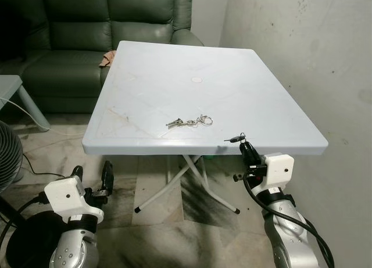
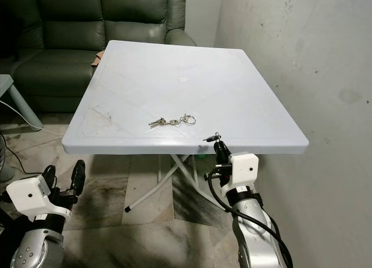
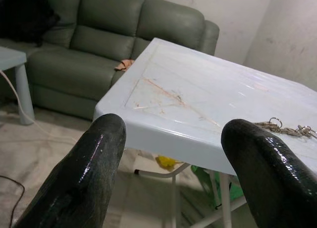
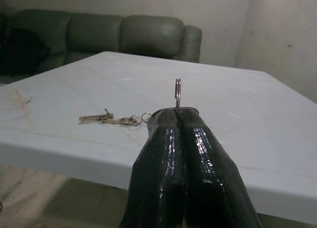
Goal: Hang keys on a hook
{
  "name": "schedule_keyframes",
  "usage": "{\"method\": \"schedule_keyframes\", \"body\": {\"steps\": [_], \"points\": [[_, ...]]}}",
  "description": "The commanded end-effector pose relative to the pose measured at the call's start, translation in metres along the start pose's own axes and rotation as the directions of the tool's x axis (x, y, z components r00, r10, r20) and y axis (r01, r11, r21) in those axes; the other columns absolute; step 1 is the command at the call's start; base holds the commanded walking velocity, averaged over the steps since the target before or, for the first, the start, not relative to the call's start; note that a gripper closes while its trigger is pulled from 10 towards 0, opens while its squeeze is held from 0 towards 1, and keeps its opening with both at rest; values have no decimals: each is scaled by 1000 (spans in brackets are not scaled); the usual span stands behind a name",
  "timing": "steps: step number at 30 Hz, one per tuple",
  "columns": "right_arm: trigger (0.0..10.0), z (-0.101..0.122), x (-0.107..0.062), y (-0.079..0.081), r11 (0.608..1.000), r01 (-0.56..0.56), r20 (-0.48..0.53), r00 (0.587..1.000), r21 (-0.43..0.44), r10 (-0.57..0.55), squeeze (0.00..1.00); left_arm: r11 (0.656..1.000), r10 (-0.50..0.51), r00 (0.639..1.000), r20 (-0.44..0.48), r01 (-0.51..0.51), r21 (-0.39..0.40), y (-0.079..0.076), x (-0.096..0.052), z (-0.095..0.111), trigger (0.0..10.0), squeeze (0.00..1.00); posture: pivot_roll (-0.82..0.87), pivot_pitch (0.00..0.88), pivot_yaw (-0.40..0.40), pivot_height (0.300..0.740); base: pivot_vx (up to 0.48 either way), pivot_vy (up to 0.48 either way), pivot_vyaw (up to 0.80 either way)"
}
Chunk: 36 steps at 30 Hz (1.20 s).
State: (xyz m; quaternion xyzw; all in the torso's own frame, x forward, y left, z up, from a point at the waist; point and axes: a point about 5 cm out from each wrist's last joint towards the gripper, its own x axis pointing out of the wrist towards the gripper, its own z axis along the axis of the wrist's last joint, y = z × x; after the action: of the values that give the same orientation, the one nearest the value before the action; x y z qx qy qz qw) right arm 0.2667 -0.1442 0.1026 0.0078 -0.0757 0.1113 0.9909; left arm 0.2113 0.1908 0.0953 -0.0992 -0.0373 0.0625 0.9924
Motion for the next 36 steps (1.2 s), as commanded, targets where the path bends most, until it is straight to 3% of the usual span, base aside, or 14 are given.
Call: {"method": "schedule_keyframes", "body": {"steps": [1, 8, 9, 11, 19, 36], "points": [[10000, 10, 4, 1, 1000, -7, 30, 1000, -7, 7, 0, 1000, 2, 1000, 8, -2, -10, -3, 2, 5, 10000, 0, -44, 0, -55, 740, 0, 0, 0], [10000, 10, 7, 1, 1000, 0, 24, 1000, -12, 0, 0, 1000, 4, 1000, 4, -4, -3, -3, 6, 6, 10000, 0, -38, 0, -59, 740, 0, 0, 0], [10000, 4, 13, 2, 1000, -12, -24, 1000, -7, 11, 0, 998, 18, 999, -35, -16, 53, 0, 16, 4, 10000, 0, -33, 0, -49, 740, 0, 0, 0], [10000, -1, 16, 3, 1000, -23, -69, 997, -13, 22, 0, 996, 23, 999, -50, -19, 82, 1, 21, 4, 10000, 0, -33, 0, -45, 740, 0, 0, 0], [10000, -2, 20, 4, 1000, -19, -83, 996, 3, 19, 0, 997, 20, 999, -47, -16, 81, 2, 29, 8, 10000, 0, -35, 0, -42, 740, 0, 0, -70], [10000, -1, 19, 3, 999, -40, -78, 996, -14, 39, 0, 997, 16, 999, -52, -12, 71, 1, 27, 7, 10000, 0, -31, 0, -54, 740, 0, 0, -788]]}}
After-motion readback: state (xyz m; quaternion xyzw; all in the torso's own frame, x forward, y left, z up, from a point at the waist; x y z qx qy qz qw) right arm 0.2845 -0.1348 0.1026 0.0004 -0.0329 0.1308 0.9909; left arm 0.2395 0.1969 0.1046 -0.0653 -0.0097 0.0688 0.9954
